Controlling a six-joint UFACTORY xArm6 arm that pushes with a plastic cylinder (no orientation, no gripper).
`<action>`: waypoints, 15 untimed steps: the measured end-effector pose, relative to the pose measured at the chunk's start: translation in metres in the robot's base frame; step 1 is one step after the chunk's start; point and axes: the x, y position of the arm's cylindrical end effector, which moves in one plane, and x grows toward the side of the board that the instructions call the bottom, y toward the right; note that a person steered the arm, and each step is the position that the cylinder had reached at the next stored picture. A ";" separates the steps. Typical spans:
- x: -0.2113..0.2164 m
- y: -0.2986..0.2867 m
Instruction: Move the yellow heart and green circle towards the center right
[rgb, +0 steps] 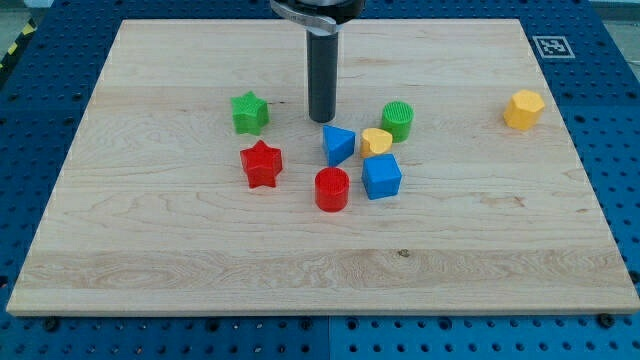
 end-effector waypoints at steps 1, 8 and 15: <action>0.014 0.020; 0.014 0.009; 0.092 0.140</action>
